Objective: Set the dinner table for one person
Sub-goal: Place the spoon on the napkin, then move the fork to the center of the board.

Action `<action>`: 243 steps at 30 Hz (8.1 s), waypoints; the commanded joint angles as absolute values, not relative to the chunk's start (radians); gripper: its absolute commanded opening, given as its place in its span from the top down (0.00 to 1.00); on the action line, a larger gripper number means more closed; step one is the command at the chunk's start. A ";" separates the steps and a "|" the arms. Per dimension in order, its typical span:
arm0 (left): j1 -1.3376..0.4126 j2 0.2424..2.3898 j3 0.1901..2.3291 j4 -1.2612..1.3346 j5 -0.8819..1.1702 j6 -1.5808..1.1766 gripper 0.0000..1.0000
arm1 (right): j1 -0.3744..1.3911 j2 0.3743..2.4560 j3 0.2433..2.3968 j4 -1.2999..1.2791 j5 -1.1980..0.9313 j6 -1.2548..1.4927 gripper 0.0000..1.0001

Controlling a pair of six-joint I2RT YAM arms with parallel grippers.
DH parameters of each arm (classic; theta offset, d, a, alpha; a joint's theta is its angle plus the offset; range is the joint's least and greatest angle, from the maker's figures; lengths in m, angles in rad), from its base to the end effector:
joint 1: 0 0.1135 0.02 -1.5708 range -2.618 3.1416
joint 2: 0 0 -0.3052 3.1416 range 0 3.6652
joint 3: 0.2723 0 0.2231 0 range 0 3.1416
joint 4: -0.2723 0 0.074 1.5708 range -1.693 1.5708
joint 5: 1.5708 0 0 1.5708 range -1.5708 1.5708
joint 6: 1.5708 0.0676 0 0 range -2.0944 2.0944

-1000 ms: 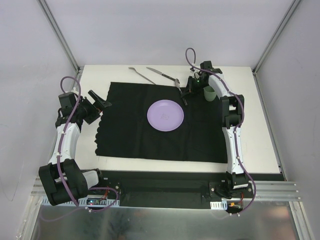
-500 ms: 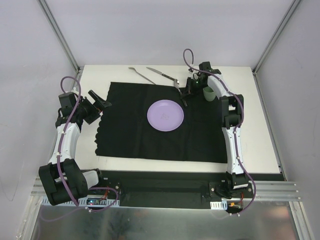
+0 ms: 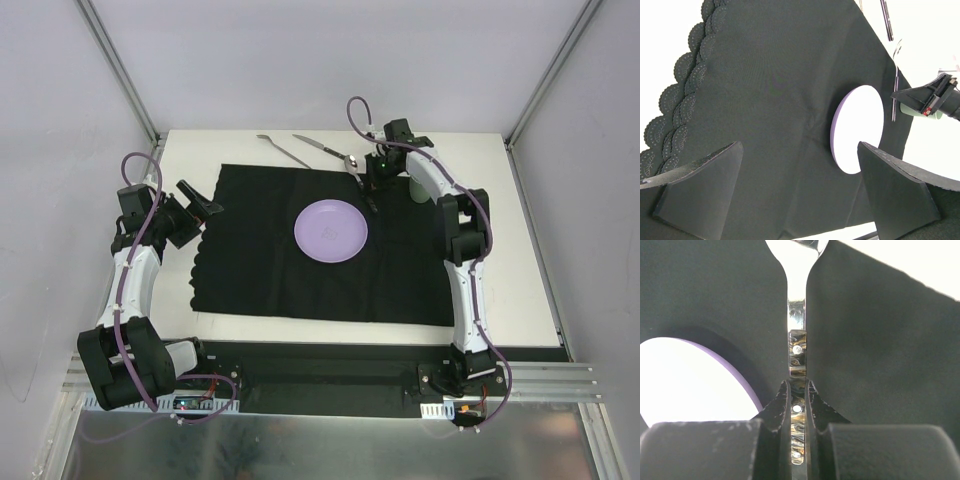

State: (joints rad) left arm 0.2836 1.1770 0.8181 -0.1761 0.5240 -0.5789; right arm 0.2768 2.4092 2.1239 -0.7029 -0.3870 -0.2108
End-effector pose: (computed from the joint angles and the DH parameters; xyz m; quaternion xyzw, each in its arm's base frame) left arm 0.2391 0.0344 0.3085 -0.2343 0.8160 -0.2929 0.4399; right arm 0.5175 0.1735 0.2006 -0.2805 0.8989 0.1934 0.2756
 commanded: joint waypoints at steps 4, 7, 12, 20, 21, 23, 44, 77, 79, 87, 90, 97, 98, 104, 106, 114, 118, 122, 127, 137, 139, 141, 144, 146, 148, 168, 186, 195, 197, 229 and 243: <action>0.299 1.180 0.816 -0.143 0.554 -0.555 0.01 | 0.334 2.277 2.089 -0.643 -0.207 -0.270 0.99; 0.299 1.178 0.815 -0.143 0.557 -0.558 0.01 | 0.348 2.221 2.027 -0.608 -0.134 -0.255 0.99; 0.299 1.180 0.818 -0.135 0.575 -0.566 0.01 | 0.368 2.074 1.808 -0.531 0.081 -0.181 0.99; 0.299 1.178 0.815 -0.120 0.615 -0.583 0.01 | 0.446 1.790 1.513 -0.526 0.299 -0.003 0.99; 0.299 1.174 0.815 -0.118 0.620 -0.584 0.01 | 0.459 1.772 1.494 -0.543 0.328 0.042 0.99; 0.299 1.164 0.811 -0.115 0.627 -0.589 0.01 | 0.486 1.721 1.424 -0.548 0.388 0.122 0.99; 0.298 1.089 0.758 -0.106 0.667 -0.617 0.01 | 0.551 1.592 1.028 -0.374 0.430 0.285 0.99; 0.299 1.089 0.755 -0.106 0.655 -0.607 0.01 | 0.587 1.652 1.066 -0.342 0.371 0.210 0.99; 0.299 1.092 0.755 -0.106 0.655 -0.607 0.01 | 0.587 1.657 1.069 -0.342 0.371 0.210 0.99; 0.299 1.092 0.758 -0.106 0.655 -0.604 0.01 | 0.594 1.687 1.088 -0.337 0.373 0.212 0.99; 0.299 1.092 0.758 -0.104 0.655 -0.604 0.01 | 0.597 1.700 1.094 -0.336 0.373 0.210 0.99; 0.299 1.097 0.759 -0.106 0.653 -0.604 0.01 | 0.598 1.720 1.100 -0.333 0.371 0.215 0.99; 0.299 1.097 0.761 -0.106 0.653 -0.604 0.01 | 0.600 1.721 1.100 -0.331 0.370 0.218 0.99; 0.301 1.097 0.758 -0.106 0.655 -0.603 0.01 | 0.601 1.743 1.101 -0.337 0.365 0.230 0.91; 0.299 1.095 0.756 -0.106 0.653 -0.601 0.01 | 0.601 1.744 1.100 -0.337 0.357 0.230 0.75; 0.301 1.097 0.753 -0.106 0.655 -0.604 0.01 | 0.607 1.723 1.101 -0.351 0.351 0.236 0.63; 0.301 1.094 0.753 -0.106 0.655 -0.604 0.01 | 0.607 1.675 1.091 -0.371 0.380 0.247 0.61; 0.301 1.098 0.758 -0.106 0.663 -0.604 0.01 | 0.606 1.626 1.089 -0.409 0.410 0.239 0.60; 0.301 1.108 0.768 -0.106 0.666 -0.601 0.01 | 0.582 1.569 1.078 -0.439 0.417 0.247 0.59; 0.301 1.111 0.770 -0.106 0.669 -0.601 0.01 | 0.477 1.595 1.017 -0.437 0.391 0.285 0.99; 0.301 1.112 0.770 -0.106 0.667 -0.603 0.01 | 0.459 1.609 1.009 -0.420 0.379 0.285 0.99; 0.301 1.112 0.770 -0.104 0.666 -0.601 0.01 | 0.448 1.630 1.008 -0.416 0.370 0.285 0.99; 0.301 1.115 0.772 -0.106 0.664 -0.601 0.01 | 0.430 1.647 1.003 -0.397 0.361 0.285 0.99; 0.301 1.120 0.776 -0.106 0.664 -0.600 0.01 | 0.420 1.664 1.003 -0.393 0.353 0.285 0.99; 0.301 1.124 0.778 -0.106 0.660 -0.600 0.01 | 0.414 1.683 1.005 -0.388 0.342 0.284 0.99; 0.301 1.117 0.787 -0.112 0.644 -0.597 0.01 | 0.380 1.805 1.114 -0.440 0.310 0.209 0.99; 0.301 1.109 0.790 -0.123 0.641 -0.583 0.01 | 0.388 1.645 1.081 -0.426 0.356 0.186 0.99; 0.301 1.111 0.808 -0.123 0.658 -0.569 0.01 | 0.480 1.548 1.234 -0.475 0.342 0.028 0.97; 0.301 1.118 0.815 -0.123 0.664 -0.563 0.01 | 0.492 1.586 1.285 -0.488 0.275 -0.026 0.90; 0.301 1.249 0.867 -0.121 0.700 -0.500 0.01 | 0.462 2.428 2.279 -0.391 0.107 -0.494 0.15; 0.249 1.377 0.977 -0.118 0.689 -0.463 0.01 | 0.423 2.533 2.382 -0.284 0.087 -0.485 0.09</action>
